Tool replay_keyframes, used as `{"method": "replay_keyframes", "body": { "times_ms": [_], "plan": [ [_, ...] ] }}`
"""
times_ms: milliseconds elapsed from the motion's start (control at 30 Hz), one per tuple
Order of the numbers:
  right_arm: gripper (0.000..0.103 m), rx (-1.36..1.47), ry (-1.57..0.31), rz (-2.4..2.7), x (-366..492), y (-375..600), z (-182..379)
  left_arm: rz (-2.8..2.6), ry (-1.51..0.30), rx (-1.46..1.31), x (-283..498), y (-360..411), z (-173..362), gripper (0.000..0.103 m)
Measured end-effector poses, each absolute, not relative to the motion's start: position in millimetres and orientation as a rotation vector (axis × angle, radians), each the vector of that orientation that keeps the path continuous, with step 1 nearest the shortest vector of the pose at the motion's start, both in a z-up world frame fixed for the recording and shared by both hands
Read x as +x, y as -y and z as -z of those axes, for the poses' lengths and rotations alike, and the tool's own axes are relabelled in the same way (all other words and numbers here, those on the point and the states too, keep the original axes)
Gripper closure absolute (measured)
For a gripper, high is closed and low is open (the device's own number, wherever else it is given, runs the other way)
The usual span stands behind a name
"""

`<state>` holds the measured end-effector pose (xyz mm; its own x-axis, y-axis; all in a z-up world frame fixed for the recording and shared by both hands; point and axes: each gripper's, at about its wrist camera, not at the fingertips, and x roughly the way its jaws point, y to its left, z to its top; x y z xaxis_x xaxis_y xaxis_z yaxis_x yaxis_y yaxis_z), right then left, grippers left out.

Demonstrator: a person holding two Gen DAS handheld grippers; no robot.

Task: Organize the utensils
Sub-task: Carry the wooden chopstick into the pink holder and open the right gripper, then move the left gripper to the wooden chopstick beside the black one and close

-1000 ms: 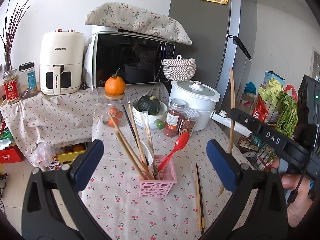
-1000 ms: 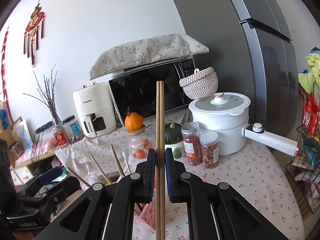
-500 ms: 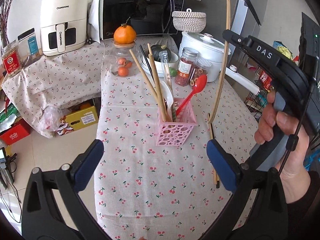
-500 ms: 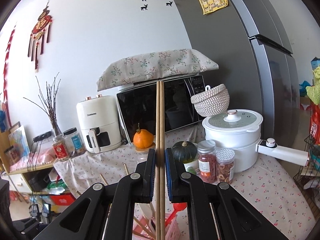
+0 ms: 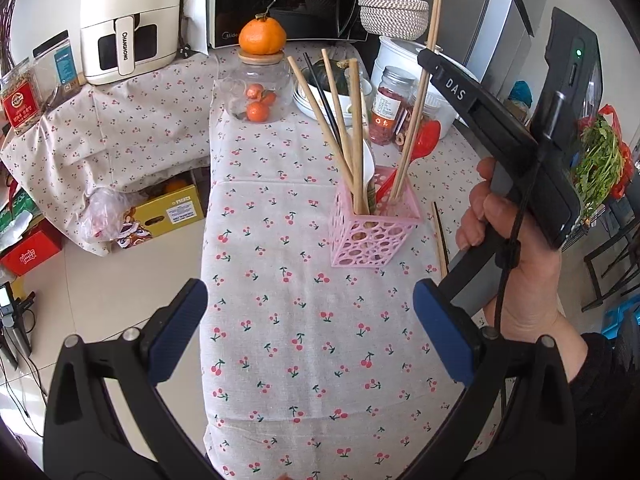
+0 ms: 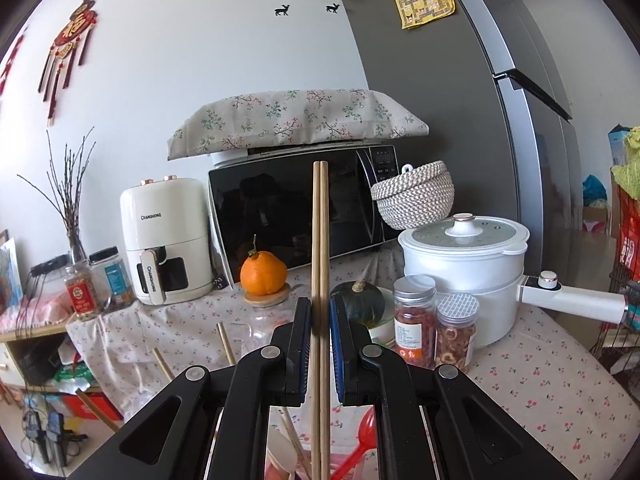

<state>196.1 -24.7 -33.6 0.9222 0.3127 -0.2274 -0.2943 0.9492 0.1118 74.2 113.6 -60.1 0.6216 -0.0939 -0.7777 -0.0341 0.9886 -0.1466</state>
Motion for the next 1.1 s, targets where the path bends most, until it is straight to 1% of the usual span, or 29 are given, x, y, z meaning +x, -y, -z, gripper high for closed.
{"method": "replay_keyframes", "body": {
  "times_ms": [300, 333, 400, 433, 467, 500, 600, 633, 667, 1100],
  "plan": [
    [0.093, 0.048, -0.289, -0.323, 190.2, 29.5, 42.0, 0.033, -0.922, -0.155, 79.2, -113.7, 64.8, 0.001],
    [0.091, 0.046, -0.293, -0.325, 188.8, 30.4, 41.3, 0.033, -0.924, -0.154, 79.3, -113.2, 65.1, 0.001],
    [0.071, 0.045, -0.292, -0.326, 185.1, 32.7, 38.7, 0.034, -0.927, -0.152, 79.2, -113.1, 65.8, 0.001],
    [0.040, 0.057, -0.284, -0.333, 182.3, 35.6, 36.7, 0.033, -0.929, -0.152, 79.1, -113.3, 66.0, 0.001],
    [0.018, 0.073, -0.270, -0.338, 178.7, 39.6, 34.3, 0.033, -0.930, -0.153, 79.0, -113.6, 66.2, 0.001],
    [0.014, 0.083, -0.258, -0.331, 175.4, 42.8, 31.3, 0.033, -0.931, -0.155, 78.6, -114.0, 66.4, 0.001],
    [0.008, 0.079, -0.257, -0.316, 171.0, 48.7, 22.3, 0.031, -0.928, -0.157, 77.9, -114.4, 65.9, 0.001],
    [0.003, 0.081, -0.260, -0.313, 170.0, 51.2, 19.9, 0.032, -0.927, -0.157, 77.6, -114.2, 65.5, 0.001],
    [0.000, 0.083, -0.262, -0.310, 168.7, 53.6, 17.7, 0.031, -0.926, -0.156, 77.3, -113.4, 65.2, 0.001],
    [0.000, -0.011, -0.345, -0.233, 151.4, 84.0, 3.8, 0.015, -0.914, -0.085, 75.8, -99.4, 65.3, 0.001]
  ]
}}
